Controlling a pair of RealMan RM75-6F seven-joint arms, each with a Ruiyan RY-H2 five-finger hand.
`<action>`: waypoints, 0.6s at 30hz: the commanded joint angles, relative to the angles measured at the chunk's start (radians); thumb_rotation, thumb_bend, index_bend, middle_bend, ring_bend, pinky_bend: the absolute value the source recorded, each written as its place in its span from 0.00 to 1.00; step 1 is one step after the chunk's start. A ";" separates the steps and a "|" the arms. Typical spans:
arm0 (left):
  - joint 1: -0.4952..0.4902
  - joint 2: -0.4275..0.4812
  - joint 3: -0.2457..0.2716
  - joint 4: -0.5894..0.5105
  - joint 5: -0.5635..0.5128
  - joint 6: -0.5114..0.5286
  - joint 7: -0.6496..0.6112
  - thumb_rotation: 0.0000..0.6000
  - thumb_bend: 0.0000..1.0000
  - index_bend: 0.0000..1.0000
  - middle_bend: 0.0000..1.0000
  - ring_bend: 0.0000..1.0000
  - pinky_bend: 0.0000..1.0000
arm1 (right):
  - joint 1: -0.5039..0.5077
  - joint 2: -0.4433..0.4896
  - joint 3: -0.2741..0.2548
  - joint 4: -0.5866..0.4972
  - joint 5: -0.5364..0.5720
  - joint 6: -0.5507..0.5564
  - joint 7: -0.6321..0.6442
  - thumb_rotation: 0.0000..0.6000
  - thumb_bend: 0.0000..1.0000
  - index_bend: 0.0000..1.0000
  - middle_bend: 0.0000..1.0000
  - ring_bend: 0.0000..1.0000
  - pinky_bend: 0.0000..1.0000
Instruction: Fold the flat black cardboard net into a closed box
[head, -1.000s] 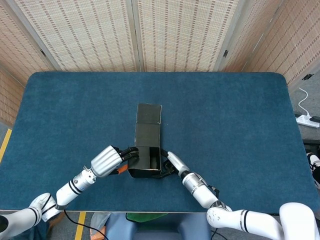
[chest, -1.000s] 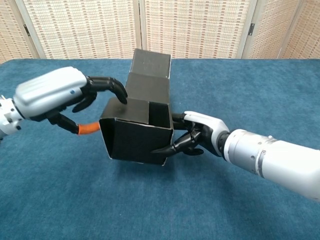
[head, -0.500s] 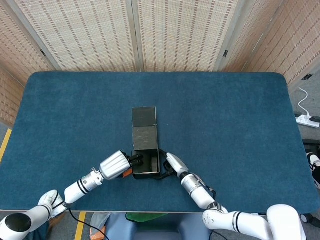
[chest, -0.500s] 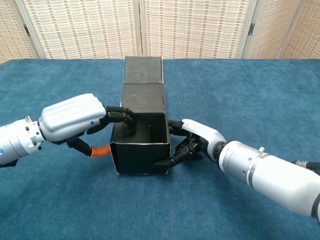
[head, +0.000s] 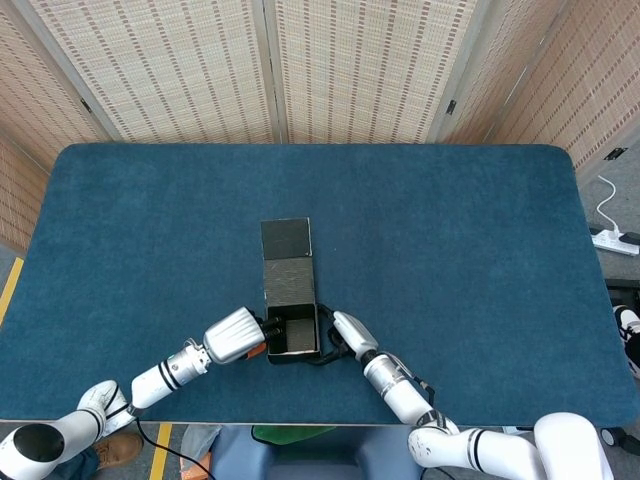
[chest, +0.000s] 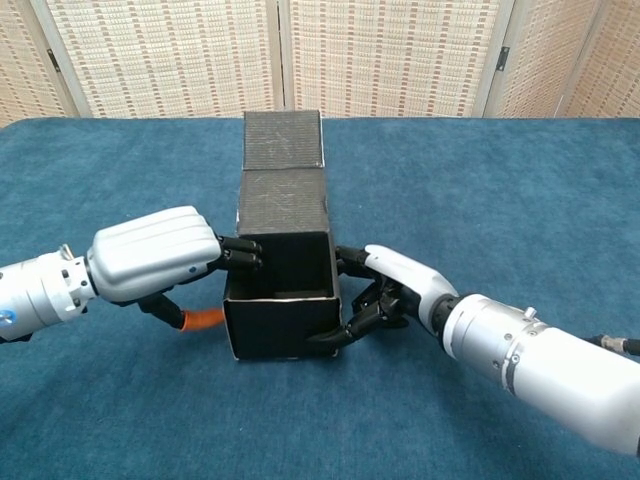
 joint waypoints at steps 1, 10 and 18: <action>-0.003 0.005 0.004 -0.017 -0.009 -0.013 0.015 1.00 0.36 0.50 0.49 0.82 0.87 | -0.004 0.000 -0.007 -0.004 -0.010 0.009 -0.004 1.00 0.35 0.48 0.50 0.88 1.00; -0.008 -0.001 0.013 -0.029 -0.018 -0.029 0.061 1.00 0.37 0.65 0.63 0.82 0.88 | -0.018 0.001 -0.025 -0.020 -0.036 0.037 -0.011 1.00 0.35 0.48 0.50 0.88 1.00; -0.008 -0.006 0.020 -0.026 -0.018 -0.021 0.082 1.00 0.38 0.75 0.71 0.82 0.88 | -0.025 0.002 -0.030 -0.027 -0.043 0.046 -0.010 1.00 0.35 0.48 0.50 0.88 1.00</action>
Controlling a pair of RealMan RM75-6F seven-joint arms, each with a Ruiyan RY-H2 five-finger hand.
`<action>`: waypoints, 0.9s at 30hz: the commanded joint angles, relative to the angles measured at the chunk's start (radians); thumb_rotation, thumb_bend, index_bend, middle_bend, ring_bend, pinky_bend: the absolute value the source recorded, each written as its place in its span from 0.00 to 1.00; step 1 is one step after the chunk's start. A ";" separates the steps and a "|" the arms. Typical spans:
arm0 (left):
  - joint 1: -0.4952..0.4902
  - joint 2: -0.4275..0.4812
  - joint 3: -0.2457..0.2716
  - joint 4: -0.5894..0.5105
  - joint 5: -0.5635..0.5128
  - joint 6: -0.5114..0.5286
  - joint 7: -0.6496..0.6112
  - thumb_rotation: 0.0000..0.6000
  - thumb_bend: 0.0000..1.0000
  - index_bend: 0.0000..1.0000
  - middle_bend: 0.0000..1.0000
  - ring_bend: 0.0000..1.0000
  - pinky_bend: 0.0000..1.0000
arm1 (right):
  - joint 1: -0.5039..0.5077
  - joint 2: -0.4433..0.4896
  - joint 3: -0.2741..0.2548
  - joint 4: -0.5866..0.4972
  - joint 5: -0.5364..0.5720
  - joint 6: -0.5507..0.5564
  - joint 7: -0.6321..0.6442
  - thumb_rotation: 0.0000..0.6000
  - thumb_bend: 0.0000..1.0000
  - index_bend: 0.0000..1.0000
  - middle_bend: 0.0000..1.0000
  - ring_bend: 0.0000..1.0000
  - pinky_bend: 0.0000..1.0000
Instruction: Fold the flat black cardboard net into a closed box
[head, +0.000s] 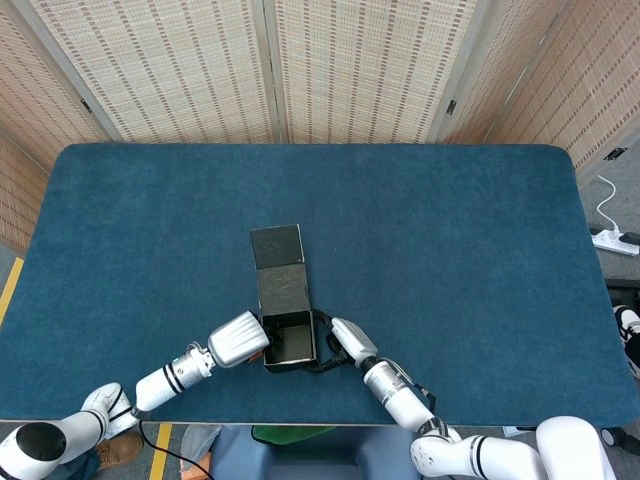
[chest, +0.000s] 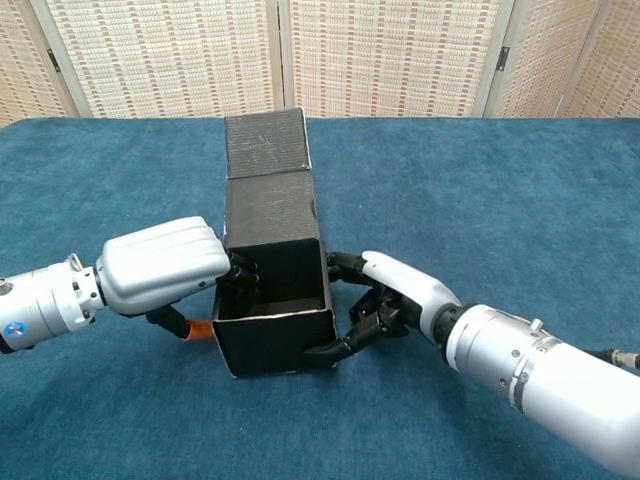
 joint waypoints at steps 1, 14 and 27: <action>0.001 -0.001 0.001 0.002 -0.001 0.009 -0.004 1.00 0.38 0.76 0.72 0.82 0.88 | -0.001 0.000 0.000 0.000 0.000 0.001 0.001 1.00 0.35 0.48 0.50 0.88 1.00; 0.003 0.049 -0.031 -0.073 -0.024 0.069 0.010 1.00 0.36 0.46 0.46 0.81 0.89 | -0.003 -0.009 0.031 0.001 0.021 0.014 0.004 1.00 0.35 0.48 0.49 0.88 1.00; 0.034 0.172 -0.058 -0.239 -0.037 0.157 0.022 1.00 0.36 0.32 0.31 0.79 0.89 | 0.047 -0.093 0.125 0.107 0.105 0.007 -0.043 1.00 0.35 0.45 0.42 0.87 1.00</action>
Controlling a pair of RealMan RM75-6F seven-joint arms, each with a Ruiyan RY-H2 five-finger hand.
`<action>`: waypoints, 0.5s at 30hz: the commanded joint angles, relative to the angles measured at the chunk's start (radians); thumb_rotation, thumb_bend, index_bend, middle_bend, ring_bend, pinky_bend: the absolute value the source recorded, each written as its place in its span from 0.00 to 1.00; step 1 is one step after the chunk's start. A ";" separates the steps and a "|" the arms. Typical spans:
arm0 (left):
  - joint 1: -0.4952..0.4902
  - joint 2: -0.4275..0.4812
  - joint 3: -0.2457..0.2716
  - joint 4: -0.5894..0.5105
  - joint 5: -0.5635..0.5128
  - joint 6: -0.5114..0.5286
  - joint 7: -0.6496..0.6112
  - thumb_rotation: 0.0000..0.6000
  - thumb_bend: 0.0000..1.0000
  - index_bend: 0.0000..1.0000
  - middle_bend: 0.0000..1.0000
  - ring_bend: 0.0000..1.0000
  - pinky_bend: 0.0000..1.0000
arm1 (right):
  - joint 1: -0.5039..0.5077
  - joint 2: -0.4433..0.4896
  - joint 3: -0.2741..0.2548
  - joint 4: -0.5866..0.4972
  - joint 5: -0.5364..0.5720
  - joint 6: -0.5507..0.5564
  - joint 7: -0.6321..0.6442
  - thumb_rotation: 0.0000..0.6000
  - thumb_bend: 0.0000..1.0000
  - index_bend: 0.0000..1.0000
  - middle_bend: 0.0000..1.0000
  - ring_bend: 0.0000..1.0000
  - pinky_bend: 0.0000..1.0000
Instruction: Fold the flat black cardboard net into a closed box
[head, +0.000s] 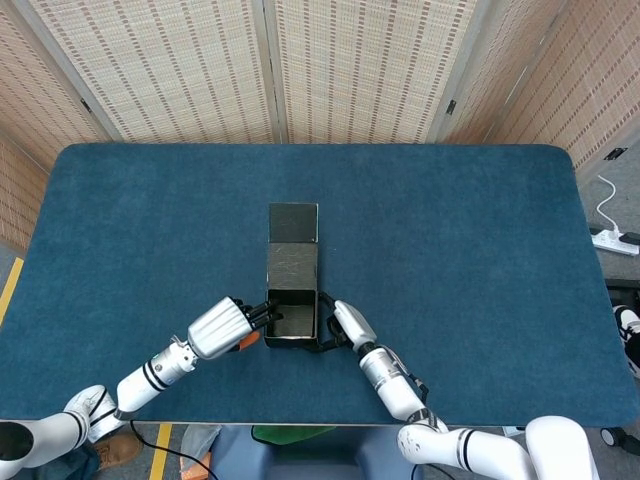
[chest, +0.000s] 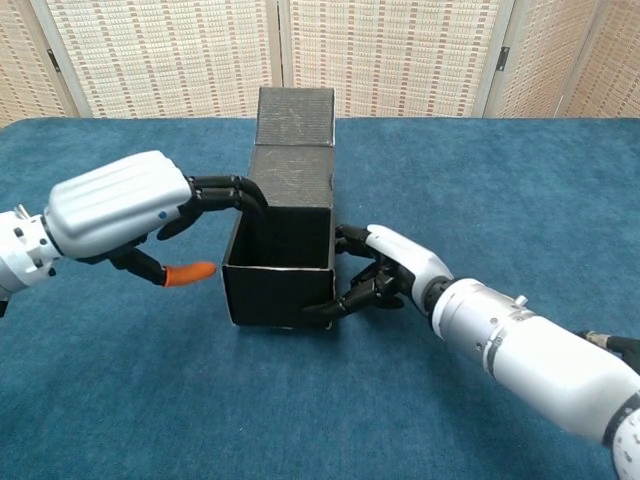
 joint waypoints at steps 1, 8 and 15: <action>0.017 0.037 -0.007 -0.043 0.000 0.036 -0.009 1.00 0.36 0.31 0.31 0.79 0.89 | 0.025 -0.034 0.031 0.044 0.020 -0.004 -0.017 1.00 0.35 0.42 0.40 0.87 1.00; 0.057 0.111 -0.018 -0.152 -0.045 0.067 -0.130 1.00 0.36 0.29 0.29 0.79 0.90 | 0.060 -0.081 0.039 0.105 0.038 -0.027 -0.059 1.00 0.25 0.09 0.18 0.79 1.00; 0.081 0.183 -0.029 -0.277 -0.134 -0.005 -0.292 1.00 0.36 0.18 0.24 0.78 0.90 | 0.035 -0.058 0.009 0.048 0.043 -0.025 -0.089 1.00 0.01 0.00 0.00 0.64 1.00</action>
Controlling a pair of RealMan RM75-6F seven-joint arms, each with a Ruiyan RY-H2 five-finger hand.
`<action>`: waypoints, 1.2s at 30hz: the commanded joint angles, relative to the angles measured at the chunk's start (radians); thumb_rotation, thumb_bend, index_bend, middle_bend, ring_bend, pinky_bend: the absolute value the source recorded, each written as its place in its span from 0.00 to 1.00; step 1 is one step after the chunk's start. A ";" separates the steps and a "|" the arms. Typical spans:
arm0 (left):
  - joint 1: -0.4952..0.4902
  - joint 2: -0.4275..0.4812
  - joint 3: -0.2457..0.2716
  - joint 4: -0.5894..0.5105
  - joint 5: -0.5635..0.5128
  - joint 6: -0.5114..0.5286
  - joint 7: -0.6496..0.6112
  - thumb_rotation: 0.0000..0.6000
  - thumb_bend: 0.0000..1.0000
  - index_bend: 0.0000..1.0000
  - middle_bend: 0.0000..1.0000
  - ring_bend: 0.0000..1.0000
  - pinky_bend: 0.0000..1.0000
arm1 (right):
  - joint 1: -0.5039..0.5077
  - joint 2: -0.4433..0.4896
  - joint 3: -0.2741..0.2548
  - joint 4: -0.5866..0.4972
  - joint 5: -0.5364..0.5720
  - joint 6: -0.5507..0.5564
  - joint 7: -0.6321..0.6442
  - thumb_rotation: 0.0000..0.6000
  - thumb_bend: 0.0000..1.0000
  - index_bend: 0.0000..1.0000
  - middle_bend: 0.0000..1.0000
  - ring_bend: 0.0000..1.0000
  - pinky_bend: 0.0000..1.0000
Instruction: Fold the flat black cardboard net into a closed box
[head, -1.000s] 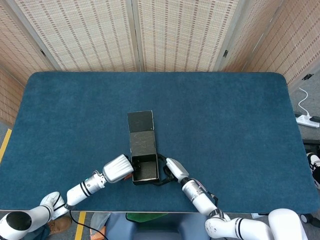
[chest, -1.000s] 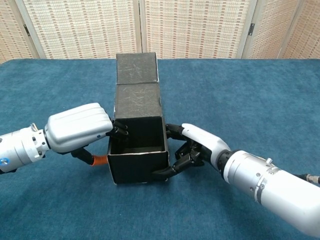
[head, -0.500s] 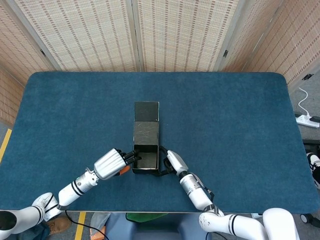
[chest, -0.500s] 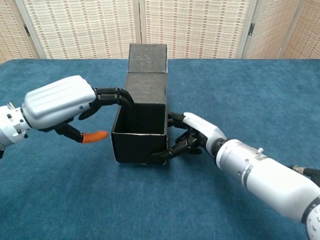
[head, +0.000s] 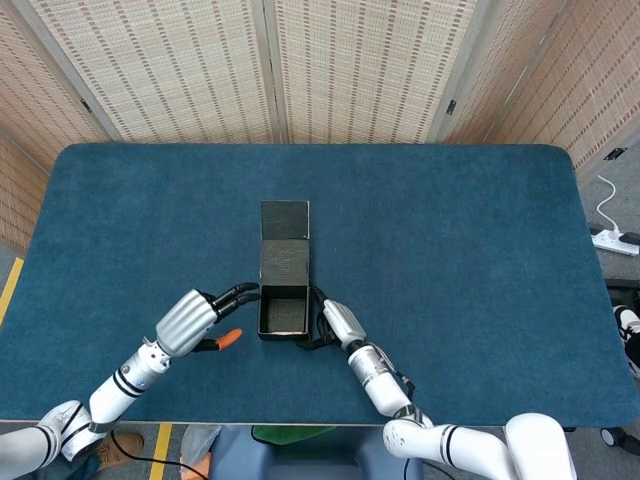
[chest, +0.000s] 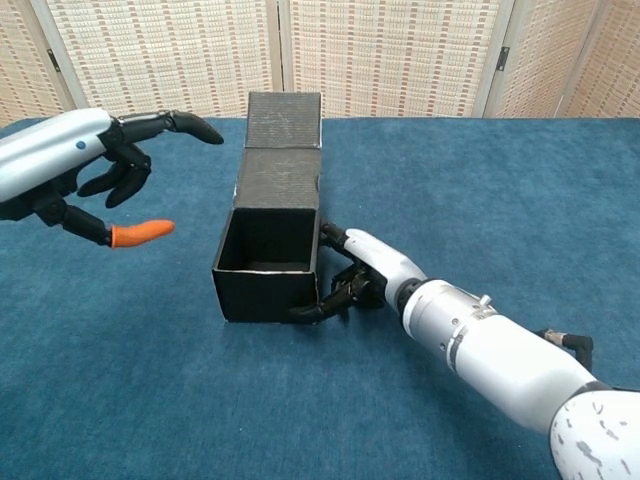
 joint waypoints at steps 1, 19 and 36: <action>0.017 0.046 -0.011 -0.071 -0.057 -0.050 -0.084 1.00 0.36 0.17 0.23 0.77 0.90 | -0.016 0.014 -0.016 -0.040 0.002 0.007 -0.018 1.00 0.00 0.00 0.00 0.63 1.00; -0.006 0.115 -0.013 -0.104 -0.228 -0.406 -0.469 1.00 0.22 0.00 0.00 0.64 0.90 | -0.153 0.235 -0.093 -0.351 0.021 0.109 -0.124 1.00 0.00 0.00 0.00 0.57 1.00; -0.097 -0.056 0.005 0.161 -0.140 -0.568 -0.827 1.00 0.21 0.00 0.00 0.63 0.90 | -0.240 0.718 0.004 -0.896 -0.085 0.287 -0.118 1.00 0.00 0.00 0.00 0.58 1.00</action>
